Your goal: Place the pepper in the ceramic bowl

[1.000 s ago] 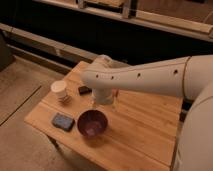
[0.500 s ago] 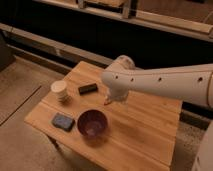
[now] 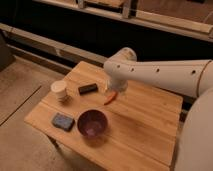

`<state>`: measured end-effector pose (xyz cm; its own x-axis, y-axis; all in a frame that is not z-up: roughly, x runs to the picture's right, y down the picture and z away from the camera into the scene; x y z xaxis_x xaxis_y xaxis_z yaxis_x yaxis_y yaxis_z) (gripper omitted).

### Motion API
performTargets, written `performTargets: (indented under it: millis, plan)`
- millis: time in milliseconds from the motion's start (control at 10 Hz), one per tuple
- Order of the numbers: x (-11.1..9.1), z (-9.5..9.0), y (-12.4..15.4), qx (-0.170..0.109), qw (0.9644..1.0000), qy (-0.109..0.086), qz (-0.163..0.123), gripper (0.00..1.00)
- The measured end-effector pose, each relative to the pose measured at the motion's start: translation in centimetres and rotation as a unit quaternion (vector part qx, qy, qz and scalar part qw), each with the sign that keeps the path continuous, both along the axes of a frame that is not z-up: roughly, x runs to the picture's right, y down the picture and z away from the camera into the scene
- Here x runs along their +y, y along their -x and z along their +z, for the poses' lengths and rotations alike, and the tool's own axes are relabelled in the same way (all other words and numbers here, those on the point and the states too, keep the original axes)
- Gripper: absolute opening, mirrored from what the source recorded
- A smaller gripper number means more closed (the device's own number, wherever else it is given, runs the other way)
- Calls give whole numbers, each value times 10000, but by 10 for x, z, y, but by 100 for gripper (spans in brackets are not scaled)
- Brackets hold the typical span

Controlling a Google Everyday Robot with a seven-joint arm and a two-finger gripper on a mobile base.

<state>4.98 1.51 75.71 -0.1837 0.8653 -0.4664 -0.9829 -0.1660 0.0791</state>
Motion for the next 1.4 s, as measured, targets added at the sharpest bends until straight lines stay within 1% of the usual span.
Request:
performTargets:
  millis: [200,400,600,900,1200,1400]
  plan:
    - [-17,10,-4,113,9999,67,-11,65]
    - [-31,19,-12,243,9996,116,112,65]
    - [-36,29,-14,305,9991,187,225,65]
    - [-35,44,-9,252,9988,301,276,65]
    - [-26,57,-2,210,9986,409,256,65]
    - [-11,70,-2,245,9978,568,251,65]
